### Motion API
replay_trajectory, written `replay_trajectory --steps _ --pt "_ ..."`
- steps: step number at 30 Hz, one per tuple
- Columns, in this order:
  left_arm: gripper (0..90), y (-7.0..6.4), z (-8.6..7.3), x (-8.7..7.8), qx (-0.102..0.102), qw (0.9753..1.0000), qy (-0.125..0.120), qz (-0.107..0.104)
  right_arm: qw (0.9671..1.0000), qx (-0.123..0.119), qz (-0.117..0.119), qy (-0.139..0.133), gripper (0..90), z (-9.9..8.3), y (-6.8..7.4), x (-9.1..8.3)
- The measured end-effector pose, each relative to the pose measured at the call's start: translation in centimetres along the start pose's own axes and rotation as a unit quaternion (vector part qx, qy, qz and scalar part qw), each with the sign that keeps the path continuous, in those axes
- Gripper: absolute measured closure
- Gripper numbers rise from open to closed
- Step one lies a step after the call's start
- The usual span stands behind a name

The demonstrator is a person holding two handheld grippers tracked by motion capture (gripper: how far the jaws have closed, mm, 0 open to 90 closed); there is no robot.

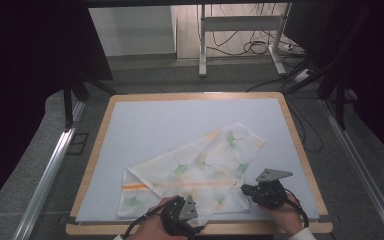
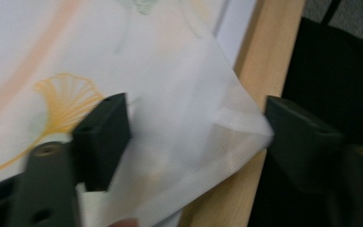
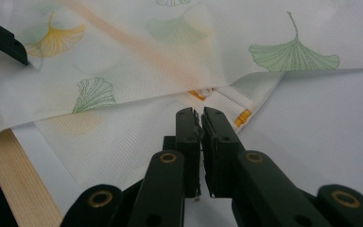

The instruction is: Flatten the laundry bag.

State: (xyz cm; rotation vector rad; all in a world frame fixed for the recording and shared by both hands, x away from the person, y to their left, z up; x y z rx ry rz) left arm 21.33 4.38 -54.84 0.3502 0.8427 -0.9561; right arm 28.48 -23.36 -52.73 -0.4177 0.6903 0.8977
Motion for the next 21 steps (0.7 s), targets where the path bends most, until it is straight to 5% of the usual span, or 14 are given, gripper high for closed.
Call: replay_trajectory --steps 1,6,16,21 --pt "39.5 0.24 0.03 -0.1 -0.005 1.0 -0.001 -0.002 1.0 0.0 0.0 0.0 84.1 0.0 -0.01 0.0" --pt "49.7 0.94 0.06 -0.28 -0.024 0.9996 -0.009 -0.008 1.0 -0.001 0.0 0.001 83.8 -0.02 -0.04 0.04" --pt "79.7 0.31 0.14 -0.46 -0.002 0.9991 0.002 -0.042 1.0 -0.002 -0.003 0.005 82.9 -0.14 -0.2 0.03" --pt "85.4 0.16 0.14 -0.51 0.001 0.9988 0.004 -0.049 1.0 -0.005 -0.004 0.006 82.7 -0.16 -0.22 0.01"
Point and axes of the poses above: each handheld gripper's, and its own axes: x roughly forward along the jaws, z roughly out of its top, y roughly to its left, the point moved 2 cm from there along x, roughly forward along the jaws, and after that the axes turned 11 degrees about -x, right-handed, at the moved point
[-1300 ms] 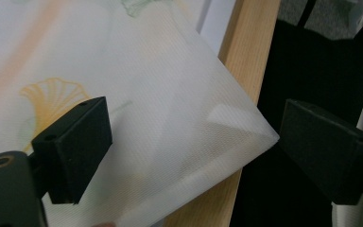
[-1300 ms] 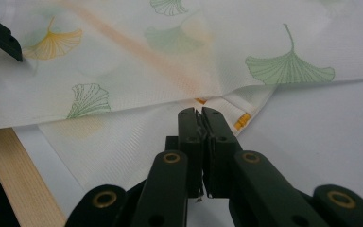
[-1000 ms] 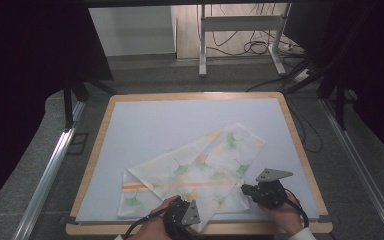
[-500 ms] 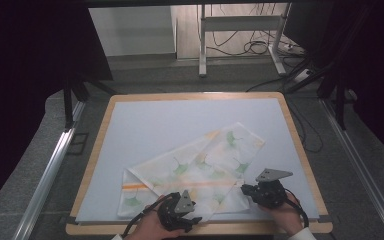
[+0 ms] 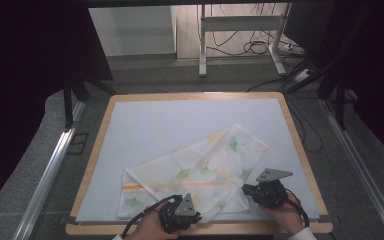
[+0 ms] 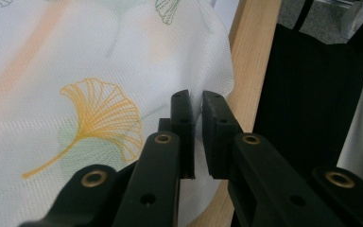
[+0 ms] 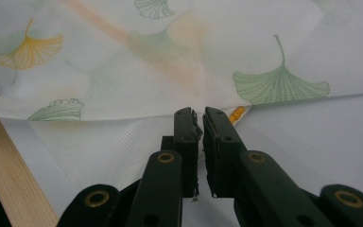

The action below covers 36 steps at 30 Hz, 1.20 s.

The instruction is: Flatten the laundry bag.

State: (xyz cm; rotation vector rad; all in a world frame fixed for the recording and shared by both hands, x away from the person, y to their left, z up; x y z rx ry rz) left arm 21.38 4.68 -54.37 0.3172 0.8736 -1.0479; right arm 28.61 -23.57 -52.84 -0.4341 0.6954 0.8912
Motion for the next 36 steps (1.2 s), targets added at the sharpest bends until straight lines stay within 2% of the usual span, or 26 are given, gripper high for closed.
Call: replay_trajectory --steps 3,6,16,20,22,32,36 --pt "87.0 0.0 0.1 -0.3 0.004 1.0 -0.007 0.0 1.0 0.001 -0.001 0.001 82.7 0.0 0.0 -0.1" --pt "87.7 0.3 0.3 -1.1 -0.005 0.9995 -0.031 0.0 1.0 0.001 -0.001 0.0 82.7 0.0 -0.1 -0.1" --pt "88.0 1.2 0.6 -2.6 -0.028 0.9973 -0.068 0.005 1.0 -0.003 0.002 0.0 82.7 0.0 0.2 0.0" --pt "88.0 1.8 0.7 -2.9 -0.034 0.9961 -0.079 0.018 1.0 -0.005 0.006 0.0 82.7 0.1 0.4 0.1" --pt "88.0 2.0 0.7 -3.1 -0.03 0.9963 -0.077 0.022 1.0 -0.005 0.007 0.0 82.7 0.1 0.4 0.1" --pt "88.0 3.4 0.7 -3.9 -0.042 0.993 -0.097 0.053 0.9999 -0.006 0.009 0.0 82.7 0.2 0.6 0.1" --pt "88.0 4.1 0.8 -4.4 -0.047 0.9914 -0.107 0.06 0.9999 -0.009 0.014 0.002 82.7 0.3 0.8 0.4"
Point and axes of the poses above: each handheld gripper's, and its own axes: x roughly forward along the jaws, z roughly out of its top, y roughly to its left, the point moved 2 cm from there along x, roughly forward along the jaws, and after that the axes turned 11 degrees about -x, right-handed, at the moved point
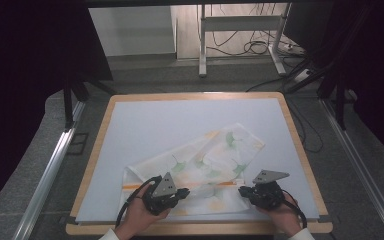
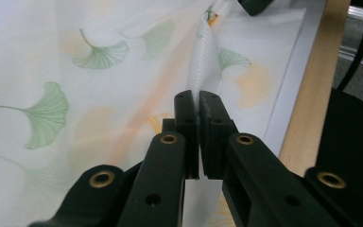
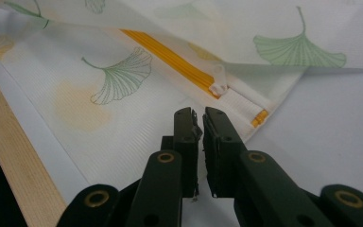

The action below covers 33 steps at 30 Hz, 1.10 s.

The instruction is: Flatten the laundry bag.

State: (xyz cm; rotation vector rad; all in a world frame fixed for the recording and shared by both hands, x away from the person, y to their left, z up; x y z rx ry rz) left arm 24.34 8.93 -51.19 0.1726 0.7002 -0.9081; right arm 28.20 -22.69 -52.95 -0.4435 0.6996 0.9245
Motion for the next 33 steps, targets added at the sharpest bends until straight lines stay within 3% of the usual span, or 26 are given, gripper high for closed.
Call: replay_trajectory --steps 11,22,33 --pt "88.2 1.2 0.4 -0.3 -0.01 0.9999 -0.001 0.009 0.9998 -0.008 0.016 0.009 84.1 0.3 0.6 0.7" --pt "88.3 2.6 1.1 -1.0 -0.019 0.9992 -0.02 0.027 0.9993 -0.015 0.026 0.022 88.8 0.2 0.8 1.1" --pt "88.4 4.4 2.3 -0.8 -0.018 0.9979 -0.026 0.055 0.9991 -0.006 0.036 0.019 89.0 0.0 0.5 1.0"
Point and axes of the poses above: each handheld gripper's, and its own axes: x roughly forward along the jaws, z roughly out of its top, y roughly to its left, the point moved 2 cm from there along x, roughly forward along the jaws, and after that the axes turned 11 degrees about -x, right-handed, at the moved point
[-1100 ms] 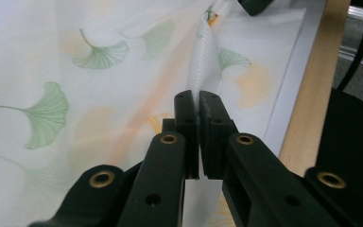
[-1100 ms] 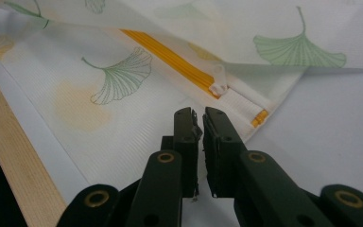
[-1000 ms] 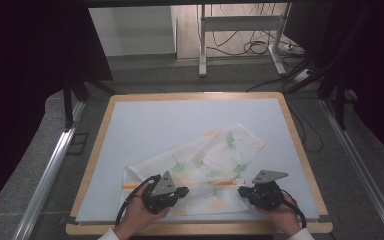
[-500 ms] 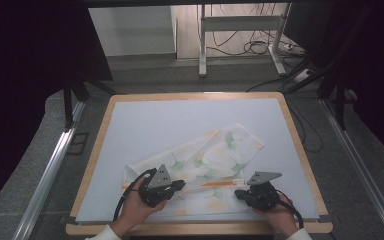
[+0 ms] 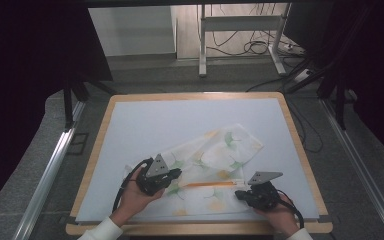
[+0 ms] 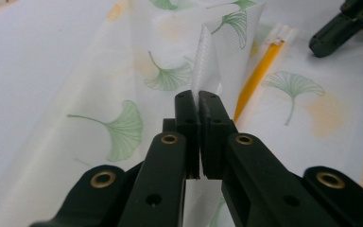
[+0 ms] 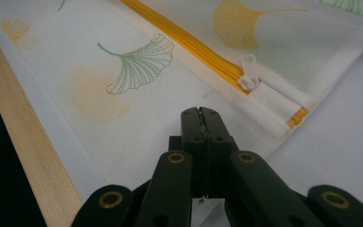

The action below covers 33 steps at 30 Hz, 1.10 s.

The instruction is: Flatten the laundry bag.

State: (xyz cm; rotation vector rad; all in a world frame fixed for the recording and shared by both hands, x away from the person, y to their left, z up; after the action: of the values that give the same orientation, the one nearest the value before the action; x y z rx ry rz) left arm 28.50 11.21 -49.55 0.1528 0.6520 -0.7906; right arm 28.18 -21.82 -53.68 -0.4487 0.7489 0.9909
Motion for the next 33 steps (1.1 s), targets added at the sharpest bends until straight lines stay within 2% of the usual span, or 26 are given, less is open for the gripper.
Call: replay_trajectory --steps 9,16,33 --pt "88.5 2.2 0.7 0.2 -0.018 0.9996 0.003 0.022 1.0 0.0 0.004 -0.001 89.0 -0.1 -0.1 0.0" --pt "88.5 3.1 0.9 -0.3 -0.023 0.9991 -0.003 0.035 1.0 0.002 0.005 -0.001 89.0 -0.1 -0.1 0.0" --pt "88.5 6.7 2.7 0.2 -0.057 0.9969 -0.004 0.054 1.0 0.007 0.006 -0.001 89.1 -0.1 -0.1 0.0"
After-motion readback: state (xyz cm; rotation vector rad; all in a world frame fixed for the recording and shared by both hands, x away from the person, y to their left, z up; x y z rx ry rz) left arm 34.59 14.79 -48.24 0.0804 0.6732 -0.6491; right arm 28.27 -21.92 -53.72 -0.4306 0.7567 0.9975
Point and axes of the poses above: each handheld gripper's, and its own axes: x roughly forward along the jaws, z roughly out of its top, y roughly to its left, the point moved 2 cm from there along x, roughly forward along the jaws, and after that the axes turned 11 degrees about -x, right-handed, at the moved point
